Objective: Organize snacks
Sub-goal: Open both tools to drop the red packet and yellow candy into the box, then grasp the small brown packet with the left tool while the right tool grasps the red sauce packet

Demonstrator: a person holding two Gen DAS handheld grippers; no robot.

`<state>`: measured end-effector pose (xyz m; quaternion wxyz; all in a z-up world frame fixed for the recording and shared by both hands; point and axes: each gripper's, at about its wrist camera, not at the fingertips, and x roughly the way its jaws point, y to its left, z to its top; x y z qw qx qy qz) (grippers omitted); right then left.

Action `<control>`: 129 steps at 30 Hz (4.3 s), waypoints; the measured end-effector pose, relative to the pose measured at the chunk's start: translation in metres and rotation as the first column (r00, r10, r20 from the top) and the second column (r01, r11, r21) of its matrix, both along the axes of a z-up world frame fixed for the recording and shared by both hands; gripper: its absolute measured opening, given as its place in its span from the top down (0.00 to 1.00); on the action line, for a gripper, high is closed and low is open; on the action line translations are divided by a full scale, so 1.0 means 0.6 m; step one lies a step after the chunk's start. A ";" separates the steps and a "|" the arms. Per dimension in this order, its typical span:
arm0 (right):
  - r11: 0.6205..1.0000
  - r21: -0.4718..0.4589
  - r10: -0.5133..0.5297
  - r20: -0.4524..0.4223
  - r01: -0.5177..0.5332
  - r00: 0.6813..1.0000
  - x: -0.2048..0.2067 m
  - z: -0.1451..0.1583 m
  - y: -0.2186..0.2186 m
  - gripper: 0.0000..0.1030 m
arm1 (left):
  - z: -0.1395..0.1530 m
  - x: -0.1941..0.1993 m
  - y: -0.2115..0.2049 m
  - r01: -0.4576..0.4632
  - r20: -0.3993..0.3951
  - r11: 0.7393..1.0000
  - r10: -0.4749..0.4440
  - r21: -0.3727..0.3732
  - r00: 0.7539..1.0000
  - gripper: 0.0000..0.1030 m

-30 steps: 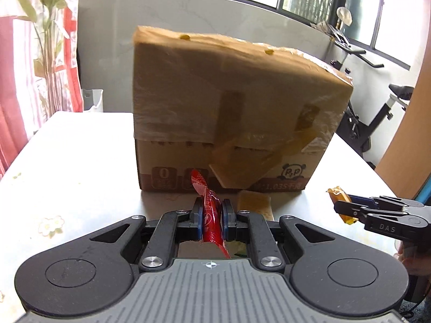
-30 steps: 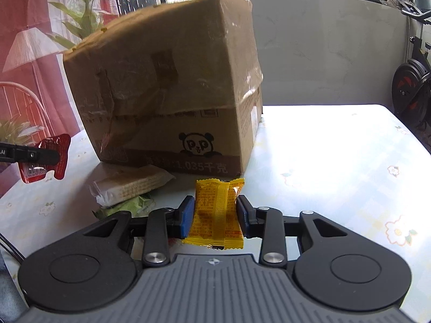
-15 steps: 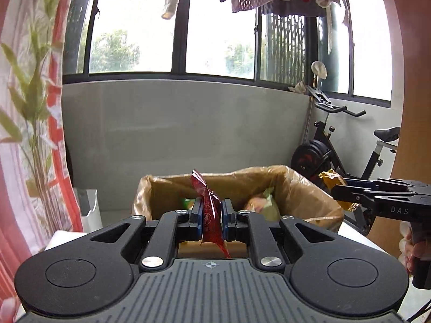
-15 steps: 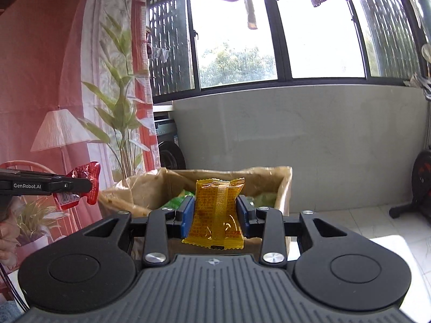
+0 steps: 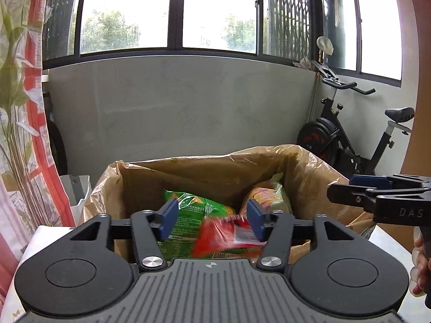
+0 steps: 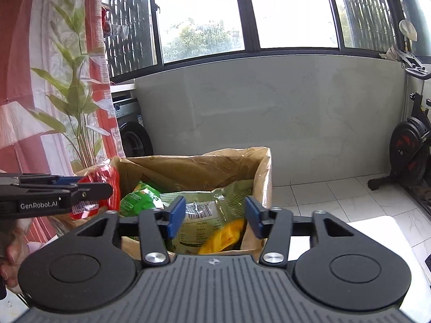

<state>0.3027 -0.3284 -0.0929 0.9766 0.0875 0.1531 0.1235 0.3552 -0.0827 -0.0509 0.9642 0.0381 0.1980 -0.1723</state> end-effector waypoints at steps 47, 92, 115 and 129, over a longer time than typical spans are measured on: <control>0.858 -0.239 0.352 -0.370 -0.454 0.860 -0.134 -0.267 0.102 0.42 | -0.172 -0.168 0.142 -0.147 -0.306 0.984 0.111 -0.097 0.946 0.37; 0.971 -0.063 0.203 -0.294 -0.231 0.934 -0.152 -0.281 0.026 0.55 | -0.281 -0.078 0.102 -0.088 -0.394 0.996 0.088 0.018 0.915 0.47; 0.971 -0.059 0.206 -0.294 -0.233 0.933 -0.154 -0.280 0.030 0.55 | -0.274 -0.098 0.128 -0.184 -0.520 0.974 0.088 -0.136 0.850 0.51; 0.970 -0.058 0.208 -0.294 -0.235 0.933 -0.152 -0.281 0.030 0.55 | -0.283 -0.118 0.077 -0.092 -0.402 0.993 0.115 0.077 0.908 0.81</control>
